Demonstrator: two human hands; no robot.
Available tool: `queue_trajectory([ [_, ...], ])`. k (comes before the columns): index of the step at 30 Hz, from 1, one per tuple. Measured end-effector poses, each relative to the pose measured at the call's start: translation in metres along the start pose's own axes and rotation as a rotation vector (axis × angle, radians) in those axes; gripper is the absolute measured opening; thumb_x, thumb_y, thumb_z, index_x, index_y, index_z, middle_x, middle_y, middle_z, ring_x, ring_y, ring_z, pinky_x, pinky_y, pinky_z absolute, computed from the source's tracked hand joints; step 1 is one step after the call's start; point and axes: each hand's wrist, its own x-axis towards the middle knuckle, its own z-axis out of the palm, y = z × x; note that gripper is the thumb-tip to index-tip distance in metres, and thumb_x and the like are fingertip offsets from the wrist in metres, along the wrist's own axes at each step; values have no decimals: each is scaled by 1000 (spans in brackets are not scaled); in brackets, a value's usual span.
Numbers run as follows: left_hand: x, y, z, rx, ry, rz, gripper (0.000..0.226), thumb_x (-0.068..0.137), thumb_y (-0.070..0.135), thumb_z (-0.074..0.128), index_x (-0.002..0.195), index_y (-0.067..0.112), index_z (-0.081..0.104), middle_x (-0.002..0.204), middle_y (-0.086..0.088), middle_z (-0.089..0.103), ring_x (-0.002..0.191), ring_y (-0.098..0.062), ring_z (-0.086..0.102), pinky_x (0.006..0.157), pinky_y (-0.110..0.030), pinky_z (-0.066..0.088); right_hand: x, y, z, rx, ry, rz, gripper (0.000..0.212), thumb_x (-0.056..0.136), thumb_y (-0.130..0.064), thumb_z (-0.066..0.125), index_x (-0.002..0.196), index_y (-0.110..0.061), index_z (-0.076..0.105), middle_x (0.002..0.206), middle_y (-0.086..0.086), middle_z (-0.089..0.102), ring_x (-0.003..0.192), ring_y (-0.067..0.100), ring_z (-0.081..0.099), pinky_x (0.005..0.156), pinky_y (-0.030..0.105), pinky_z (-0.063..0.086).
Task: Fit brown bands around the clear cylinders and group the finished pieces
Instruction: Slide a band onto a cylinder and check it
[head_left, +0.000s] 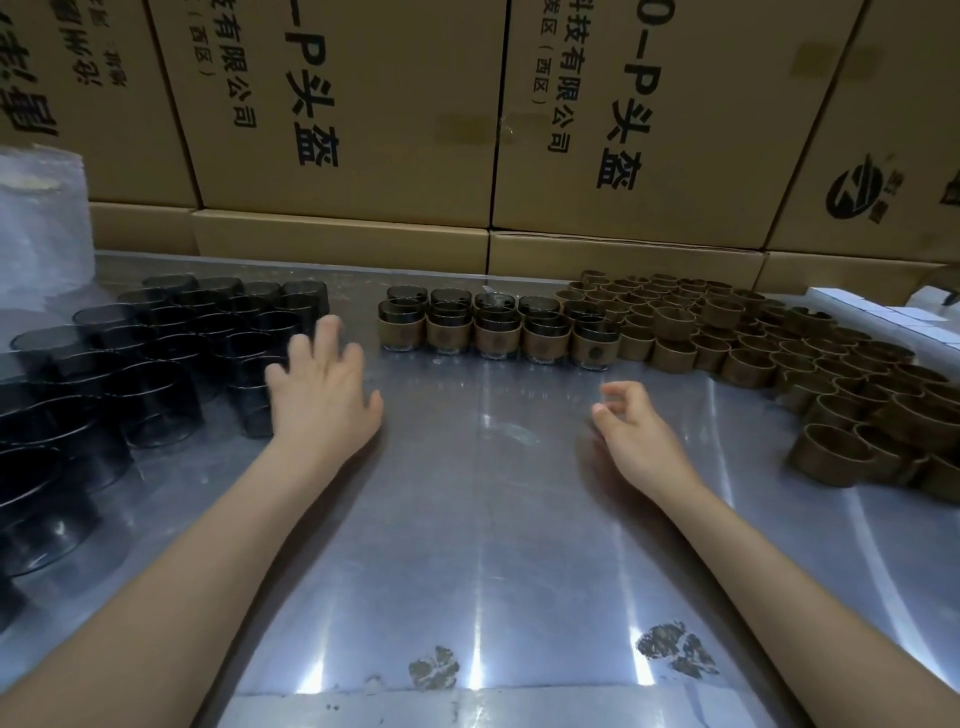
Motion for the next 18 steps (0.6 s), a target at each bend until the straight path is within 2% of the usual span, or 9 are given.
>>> queue_trajectory([
  [3, -5, 16, 1, -96, 34, 183, 41, 89, 43, 54, 118, 15, 52, 137, -7, 25, 115, -28, 34, 87, -40, 38, 0, 0, 1, -44, -14, -17, 33, 101, -24, 43, 134, -18, 42, 113, -6, 50, 99, 11, 48, 82, 26, 33],
  [6, -13, 36, -4, -253, 92, 387, 31, 88, 37, 58, 111, 15, 58, 132, -7, 34, 106, -24, 41, 78, -33, 38, 0, 0, 0, -89, -30, -38, 31, 99, -24, 47, 130, -19, 47, 113, -7, 54, 97, 10, 49, 80, 26, 35],
  [8, -21, 52, -10, -364, 99, 535, 21, 83, 19, 66, 103, 14, 64, 125, -10, 44, 98, -26, 48, 72, -32, 38, -1, -1, 0, -150, -38, -69, 30, 96, -28, 54, 125, -21, 51, 117, -5, 58, 97, 10, 52, 80, 27, 39],
  [11, -32, 74, -15, -495, 120, 710, 36, 67, -13, 65, 88, 15, 70, 114, -15, 54, 87, -30, 53, 65, -35, 43, -4, -5, 3, -215, -103, -192, 37, 87, -38, 64, 121, -24, 55, 117, -6, 59, 101, 11, 54, 88, 34, 46],
  [15, -43, 93, -20, -659, 195, 770, 35, 64, -16, 65, 79, 16, 70, 109, -16, 55, 82, -30, 51, 64, -43, 47, -11, -19, 8, -334, -290, -359, 62, 69, -64, 58, 122, -32, 52, 120, -11, 55, 113, 15, 46, 98, 39, 40],
  [16, -44, 96, -22, -705, 216, 751, 36, 64, -16, 61, 79, 16, 70, 109, -16, 55, 84, -31, 51, 64, -45, 48, -13, -21, 10, -363, -320, -393, 57, 67, -64, 57, 117, -36, 52, 117, -13, 55, 113, 16, 45, 98, 39, 39],
  [18, -47, 101, -24, -795, 250, 689, 38, 65, -14, 54, 80, 16, 70, 112, -15, 51, 91, -31, 50, 71, -40, 47, -17, -26, 14, -287, -355, -410, 32, 69, -51, 63, 97, -43, 52, 101, -16, 54, 103, 15, 48, 88, 36, 45],
])
